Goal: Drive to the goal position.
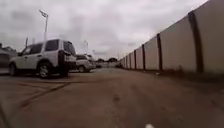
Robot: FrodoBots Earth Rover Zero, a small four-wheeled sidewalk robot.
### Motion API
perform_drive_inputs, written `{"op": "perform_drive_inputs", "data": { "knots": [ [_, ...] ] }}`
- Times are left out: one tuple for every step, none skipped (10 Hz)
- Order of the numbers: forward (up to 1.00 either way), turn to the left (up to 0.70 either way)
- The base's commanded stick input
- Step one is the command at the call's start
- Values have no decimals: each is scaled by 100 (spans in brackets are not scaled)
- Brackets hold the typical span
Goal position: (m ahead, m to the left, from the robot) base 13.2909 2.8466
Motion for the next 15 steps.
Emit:
{"op": "perform_drive_inputs", "data": {
  "knots": [
    [70, 0],
    [70, 0],
    [70, 0],
    [70, 0],
    [70, 0],
    [70, 0],
    [70, 0],
    [70, 0],
    [70, 0],
    [70, 0],
    [70, 0],
    [70, 0],
    [70, 0],
    [70, 0],
    [70, 0]
  ]
}}
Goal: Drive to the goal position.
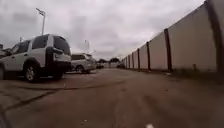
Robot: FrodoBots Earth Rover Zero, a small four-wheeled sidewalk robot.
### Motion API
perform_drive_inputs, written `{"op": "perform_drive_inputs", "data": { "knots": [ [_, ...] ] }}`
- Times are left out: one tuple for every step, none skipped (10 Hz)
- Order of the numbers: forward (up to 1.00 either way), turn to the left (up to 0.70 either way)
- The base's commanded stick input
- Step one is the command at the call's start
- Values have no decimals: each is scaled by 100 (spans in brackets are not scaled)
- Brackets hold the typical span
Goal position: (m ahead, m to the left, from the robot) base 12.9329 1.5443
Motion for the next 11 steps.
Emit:
{"op": "perform_drive_inputs", "data": {
  "knots": [
    [70, 0],
    [70, 0],
    [70, 0],
    [70, -5],
    [70, -30],
    [70, -15],
    [70, -11],
    [70, -33],
    [70, -11],
    [70, -3],
    [70, 0]
  ]
}}
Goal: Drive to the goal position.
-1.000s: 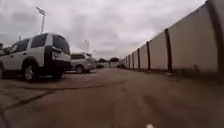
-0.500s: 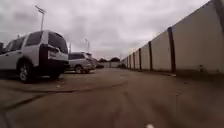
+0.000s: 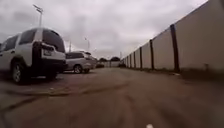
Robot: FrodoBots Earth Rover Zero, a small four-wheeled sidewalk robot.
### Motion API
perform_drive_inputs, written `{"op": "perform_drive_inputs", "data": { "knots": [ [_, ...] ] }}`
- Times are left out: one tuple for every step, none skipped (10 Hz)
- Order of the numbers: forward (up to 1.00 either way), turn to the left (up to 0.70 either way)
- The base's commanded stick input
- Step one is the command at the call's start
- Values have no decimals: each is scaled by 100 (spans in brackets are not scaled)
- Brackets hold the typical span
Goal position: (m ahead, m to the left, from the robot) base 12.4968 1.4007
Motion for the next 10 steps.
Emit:
{"op": "perform_drive_inputs", "data": {
  "knots": [
    [70, 0],
    [70, 0],
    [70, 0],
    [70, 0],
    [70, 0],
    [70, 0],
    [70, 0],
    [70, 0],
    [70, 0],
    [70, 0]
  ]
}}
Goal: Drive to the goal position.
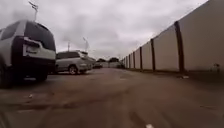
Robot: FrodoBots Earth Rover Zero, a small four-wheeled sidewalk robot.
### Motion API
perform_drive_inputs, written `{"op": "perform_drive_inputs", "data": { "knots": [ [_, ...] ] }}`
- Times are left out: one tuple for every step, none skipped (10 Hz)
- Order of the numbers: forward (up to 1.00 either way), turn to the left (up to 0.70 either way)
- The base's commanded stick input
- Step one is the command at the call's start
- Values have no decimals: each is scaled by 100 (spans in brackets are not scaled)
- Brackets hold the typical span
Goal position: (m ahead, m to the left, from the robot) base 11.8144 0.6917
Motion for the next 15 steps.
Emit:
{"op": "perform_drive_inputs", "data": {
  "knots": [
    [70, 0],
    [70, 0],
    [70, 0],
    [70, 0],
    [70, 0],
    [70, 0],
    [70, 0],
    [70, 0],
    [70, 0],
    [70, 0],
    [70, 0],
    [70, 0],
    [70, 0],
    [70, 0],
    [70, 0]
  ]
}}
